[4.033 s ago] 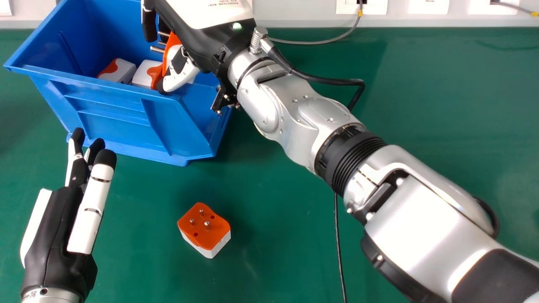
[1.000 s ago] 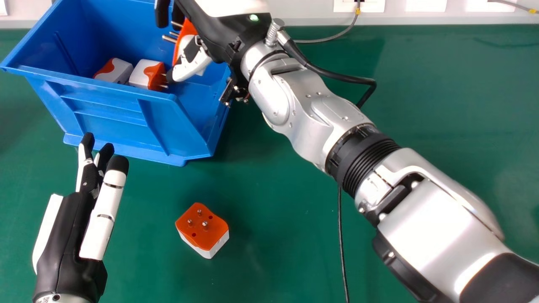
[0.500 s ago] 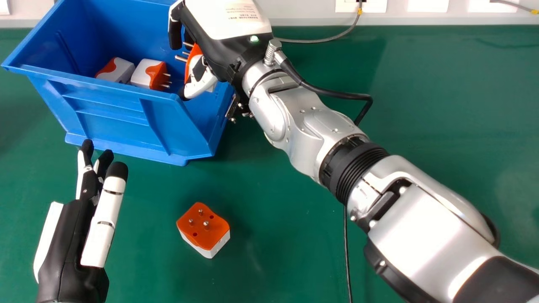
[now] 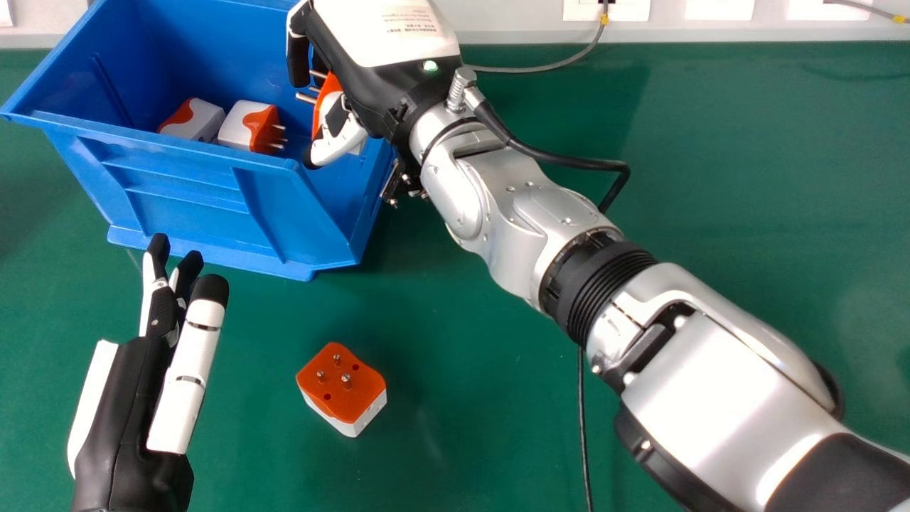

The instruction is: Pick all objects and put in blue box

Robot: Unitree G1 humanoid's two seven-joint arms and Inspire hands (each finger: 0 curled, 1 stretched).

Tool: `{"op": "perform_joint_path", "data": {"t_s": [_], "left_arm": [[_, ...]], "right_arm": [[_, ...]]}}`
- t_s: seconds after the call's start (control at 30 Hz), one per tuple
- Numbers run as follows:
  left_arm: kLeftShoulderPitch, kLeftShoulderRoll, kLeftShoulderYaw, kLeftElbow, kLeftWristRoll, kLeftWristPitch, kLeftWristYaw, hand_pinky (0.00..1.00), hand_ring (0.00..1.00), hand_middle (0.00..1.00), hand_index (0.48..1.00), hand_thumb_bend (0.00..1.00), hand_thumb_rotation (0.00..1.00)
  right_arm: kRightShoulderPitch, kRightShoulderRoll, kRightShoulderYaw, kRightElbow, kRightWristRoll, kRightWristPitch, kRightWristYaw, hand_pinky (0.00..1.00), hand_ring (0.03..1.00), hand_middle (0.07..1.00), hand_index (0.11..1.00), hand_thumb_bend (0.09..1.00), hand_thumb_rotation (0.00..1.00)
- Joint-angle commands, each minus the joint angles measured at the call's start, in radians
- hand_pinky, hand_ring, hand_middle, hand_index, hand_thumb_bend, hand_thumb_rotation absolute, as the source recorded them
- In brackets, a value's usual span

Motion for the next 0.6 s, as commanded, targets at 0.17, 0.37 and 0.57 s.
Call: {"op": "perform_joint_path", "data": {"t_s": [0.17, 0.37, 0.57], "left_arm": [[-0.006, 0.006, 0.003, -0.023, 0.004, -0.020, 0.000, 1.00, 1.00, 1.00, 1.000, 0.46, 0.90], [-0.018, 0.006, -0.001, -0.014, 0.007, -0.014, 0.002, 1.00, 1.00, 1.00, 1.000, 0.47, 0.90], [-0.025, 0.014, 0.002, -0.008, 0.013, -0.014, -0.001, 1.00, 1.00, 1.00, 1.000, 0.47, 0.90]], "right_arm": [[-0.005, -0.007, 0.017, -0.012, -0.019, -0.028, -0.013, 0.67, 0.806, 0.834, 0.815, 0.615, 0.04], [-0.008, -0.021, 0.052, -0.010, -0.055, -0.022, -0.021, 0.86, 0.937, 0.946, 0.940, 0.693, 0.08], [0.000, -0.020, 0.041, -0.016, -0.041, -0.023, -0.025, 0.95, 0.984, 0.986, 0.985, 0.727, 0.09]]}}
